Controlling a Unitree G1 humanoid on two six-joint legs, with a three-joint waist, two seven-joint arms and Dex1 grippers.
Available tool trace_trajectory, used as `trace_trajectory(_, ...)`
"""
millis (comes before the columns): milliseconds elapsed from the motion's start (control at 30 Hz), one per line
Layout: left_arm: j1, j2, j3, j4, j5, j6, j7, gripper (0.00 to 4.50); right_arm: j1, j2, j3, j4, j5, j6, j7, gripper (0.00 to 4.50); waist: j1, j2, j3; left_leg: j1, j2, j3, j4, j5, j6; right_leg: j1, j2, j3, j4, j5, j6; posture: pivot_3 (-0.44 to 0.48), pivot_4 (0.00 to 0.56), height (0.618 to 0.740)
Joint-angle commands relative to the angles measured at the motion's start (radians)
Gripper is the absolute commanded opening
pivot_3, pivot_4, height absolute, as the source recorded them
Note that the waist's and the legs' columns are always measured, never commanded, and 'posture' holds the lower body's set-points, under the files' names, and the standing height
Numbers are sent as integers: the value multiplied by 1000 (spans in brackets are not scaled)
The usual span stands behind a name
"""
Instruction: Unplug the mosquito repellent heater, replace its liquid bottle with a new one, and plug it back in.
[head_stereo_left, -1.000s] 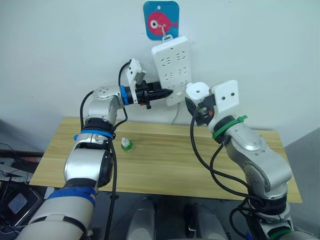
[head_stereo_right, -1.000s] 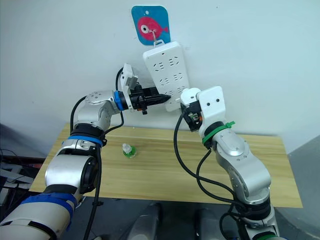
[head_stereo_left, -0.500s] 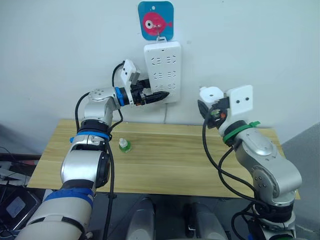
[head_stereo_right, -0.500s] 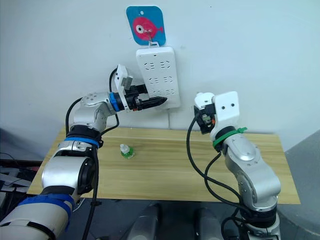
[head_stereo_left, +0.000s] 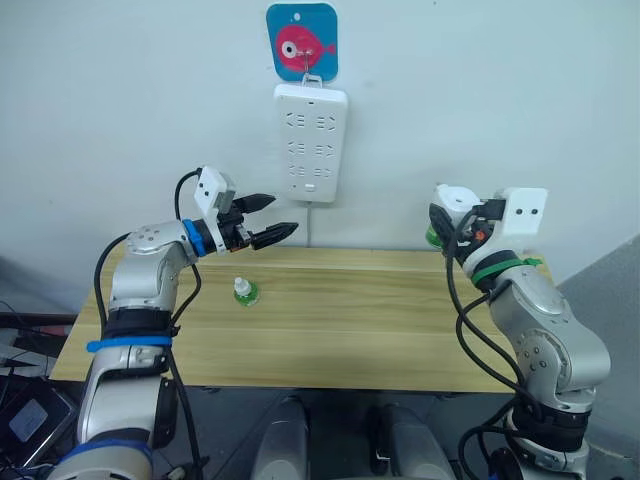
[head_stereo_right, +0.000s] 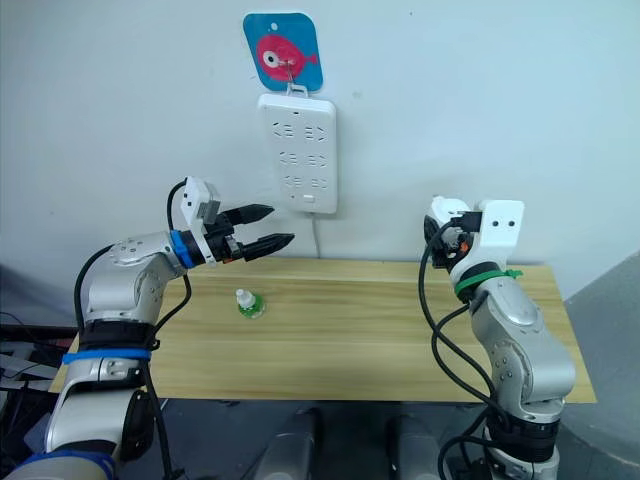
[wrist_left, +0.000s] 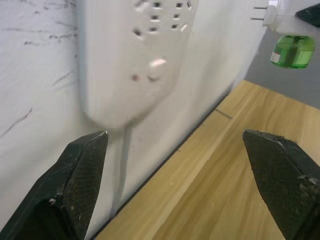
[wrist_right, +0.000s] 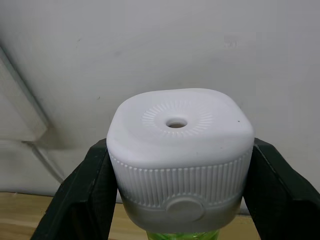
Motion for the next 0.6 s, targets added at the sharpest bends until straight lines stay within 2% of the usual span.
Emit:
trace_trajectory(33, 133, -40, -16, -367, -78, 56, 89, 4474, -39, 71, -191, 2, 213, 65, -57, 3027, 11, 0, 0, 0, 0, 0, -1, 1, -1, 0, -1, 1, 0, 0, 0, 279, 227, 740)
trace_trajectory(133, 209, -114, -94, -535, -108, 99, 161, 4474, -61, 120, -319, 31, 423, 135, -130, 3027, 26, 2, 1, 0, 0, -1, -3, 2, -4, 0, -3, 1, 0, 0, 0, 280, 236, 740)
trace_trajectory(200, 228, -178, -170, -564, -97, 97, 196, 4474, -71, 132, -368, 55, 578, 162, -187, 3027, 37, 4, 2, 0, -1, -1, -4, 3, -5, 0, -3, 1, 0, 0, 0, 277, 237, 740)
trace_trajectory(267, 224, -252, -236, -533, -69, 70, 234, 4474, -77, 127, -388, 80, 735, 161, -258, 3027, 42, 6, 2, 1, -2, -1, -4, 4, -5, 0, -2, 1, 0, 0, 0, 272, 237, 740)
trace_trajectory(367, 198, -357, -327, -386, 16, -53, 267, 4474, -64, 104, -368, 99, 895, 128, -351, 3027, 41, 7, 2, 2, -2, 3, -4, 5, -2, 1, -1, 1, 0, -1, 3, 270, 235, 740)
trace_trajectory(500, 129, -472, -356, -257, 59, -138, 328, 4474, -33, 57, -299, 80, 1028, 67, -448, 3027, 38, 7, 2, 2, -1, 5, -4, 5, -2, 1, 0, 1, 0, -2, 4, 240, 230, 740)
trace_trajectory(600, 96, -510, -362, -194, 81, -200, 343, 4474, 8, 23, -237, 59, 1083, 18, -486, 3027, 34, 7, 2, 2, -1, 5, -5, 5, -2, 0, 1, 2, -1, -1, 3, 234, 230, 740)
